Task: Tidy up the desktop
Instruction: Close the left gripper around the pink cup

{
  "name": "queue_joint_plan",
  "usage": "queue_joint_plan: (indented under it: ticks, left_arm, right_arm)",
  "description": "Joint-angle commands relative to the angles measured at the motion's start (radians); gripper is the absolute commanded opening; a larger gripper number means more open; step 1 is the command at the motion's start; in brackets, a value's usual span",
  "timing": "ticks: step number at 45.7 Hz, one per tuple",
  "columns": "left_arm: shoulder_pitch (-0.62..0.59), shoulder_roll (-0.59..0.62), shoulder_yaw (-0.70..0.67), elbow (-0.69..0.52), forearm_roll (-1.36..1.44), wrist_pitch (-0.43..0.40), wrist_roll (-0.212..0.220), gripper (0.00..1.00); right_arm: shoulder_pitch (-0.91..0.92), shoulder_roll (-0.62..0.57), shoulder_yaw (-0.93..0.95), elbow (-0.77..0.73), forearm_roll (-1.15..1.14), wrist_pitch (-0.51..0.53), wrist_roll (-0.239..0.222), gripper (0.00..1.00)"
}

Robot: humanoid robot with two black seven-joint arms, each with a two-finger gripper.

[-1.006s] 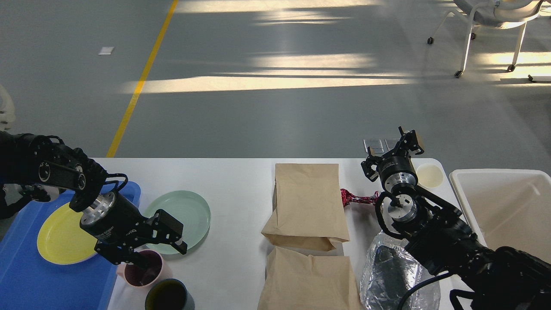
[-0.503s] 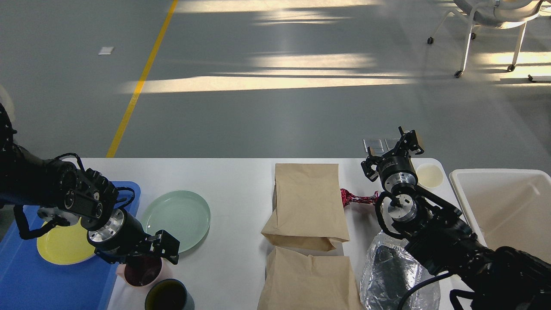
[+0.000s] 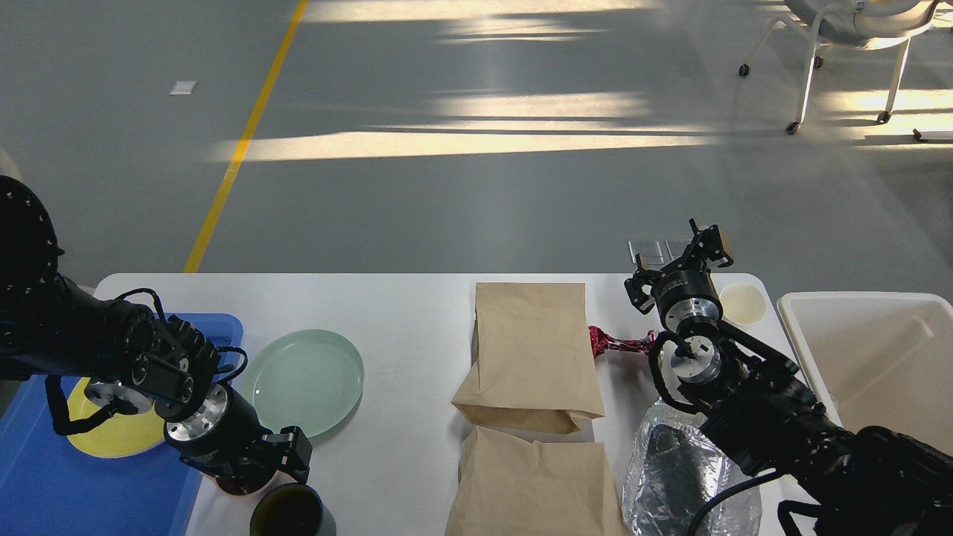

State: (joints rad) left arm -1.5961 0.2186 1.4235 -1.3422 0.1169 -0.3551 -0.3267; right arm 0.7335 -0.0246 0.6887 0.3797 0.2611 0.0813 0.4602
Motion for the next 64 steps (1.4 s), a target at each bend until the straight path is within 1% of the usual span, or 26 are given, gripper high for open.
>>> queue_joint_plan:
  ticks: [1, 6, 8, 12, 20, 25, 28, 33, 51, 57, 64]
  left_arm:
    - [0.002, -0.004, 0.000, 0.000, 0.000, 0.001, 0.000, 0.54]
    - [0.002, -0.004, 0.002, 0.000, 0.000, 0.008, 0.000, 0.51]
    - [0.002, -0.004, 0.002, 0.000, 0.000, 0.010, 0.001, 0.46]
    - [0.004, -0.004, 0.003, 0.000, -0.003, 0.018, 0.002, 0.38]
    - [0.013, -0.004, 0.009, 0.001, -0.005, 0.059, 0.003, 0.20]
    - [0.015, -0.004, 0.009, 0.001, -0.003, 0.061, 0.026, 0.11]
    - [0.016, -0.004, 0.009, 0.001, -0.003, 0.061, 0.043, 0.00]
    - [0.015, -0.004, 0.011, 0.000, -0.002, 0.061, 0.058, 0.00]
    - [-0.001, 0.018, 0.011, -0.011, 0.000, 0.054, 0.058, 0.00]
    - [-0.044, 0.056, 0.011, -0.023, 0.001, 0.039, 0.058, 0.00]
    - [-0.139, 0.102, 0.011, -0.063, 0.001, -0.002, 0.058, 0.00]
  right_arm:
    - [0.000, 0.000, 0.000, -0.001, 0.000, 0.000, 0.000, 1.00]
    - [0.000, 0.000, 0.000, -0.001, 0.000, 0.000, 0.000, 1.00]
    - [0.000, 0.000, 0.000, 0.001, 0.001, 0.000, 0.000, 1.00]
    - [0.000, 0.000, 0.000, -0.001, 0.000, 0.000, 0.000, 1.00]
    - [0.000, 0.000, 0.000, 0.001, 0.001, 0.000, 0.000, 1.00]
    - [0.000, 0.000, 0.000, -0.001, 0.000, 0.000, 0.000, 1.00]
    - [0.000, 0.000, 0.000, -0.001, 0.001, 0.000, 0.000, 1.00]
    - [0.000, 0.000, 0.000, -0.001, 0.000, 0.000, 0.000, 1.00]
    - [0.000, 0.000, 0.000, -0.001, 0.000, 0.000, 0.000, 1.00]
    - [0.000, 0.000, 0.000, -0.001, 0.001, 0.000, 0.000, 1.00]
    - [0.000, 0.000, 0.000, -0.001, 0.001, 0.000, 0.000, 1.00]
